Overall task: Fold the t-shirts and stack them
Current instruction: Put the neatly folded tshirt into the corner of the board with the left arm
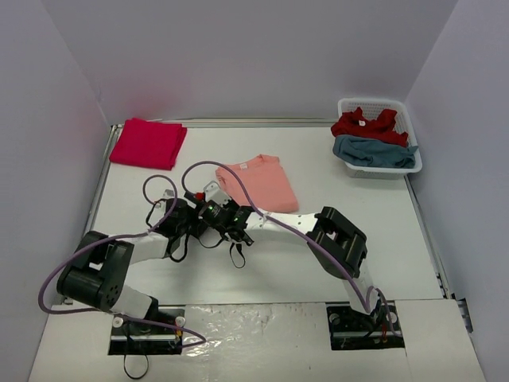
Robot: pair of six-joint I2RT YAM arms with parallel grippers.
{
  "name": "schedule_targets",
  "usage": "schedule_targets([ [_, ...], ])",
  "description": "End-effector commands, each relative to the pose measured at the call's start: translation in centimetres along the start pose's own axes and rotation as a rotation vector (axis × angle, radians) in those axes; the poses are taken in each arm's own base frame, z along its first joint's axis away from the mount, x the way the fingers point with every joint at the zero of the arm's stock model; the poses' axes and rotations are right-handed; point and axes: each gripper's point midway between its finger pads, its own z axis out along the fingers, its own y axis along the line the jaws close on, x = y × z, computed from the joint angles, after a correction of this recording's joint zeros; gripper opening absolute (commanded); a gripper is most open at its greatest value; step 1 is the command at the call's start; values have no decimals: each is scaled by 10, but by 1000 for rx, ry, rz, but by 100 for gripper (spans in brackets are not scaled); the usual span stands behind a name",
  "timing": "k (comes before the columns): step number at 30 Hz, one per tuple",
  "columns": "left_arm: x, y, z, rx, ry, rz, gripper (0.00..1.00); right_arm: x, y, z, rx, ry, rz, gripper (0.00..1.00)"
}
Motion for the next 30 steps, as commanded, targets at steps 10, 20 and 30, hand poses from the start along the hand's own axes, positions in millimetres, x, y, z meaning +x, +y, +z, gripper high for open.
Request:
schedule_targets([
  [10, 14, -19, 36, 257, 47, -155, 77, -8, -16, -13, 16, -25, 32, 0],
  [20, 33, -9, 53, 208, 84, -92, 79, -11, -21, -13, 19, -27, 47, 0],
  [30, 26, -16, 60, 146, 54, 23, 79, -15, -22, -16, 12, -37, 56, 0],
])
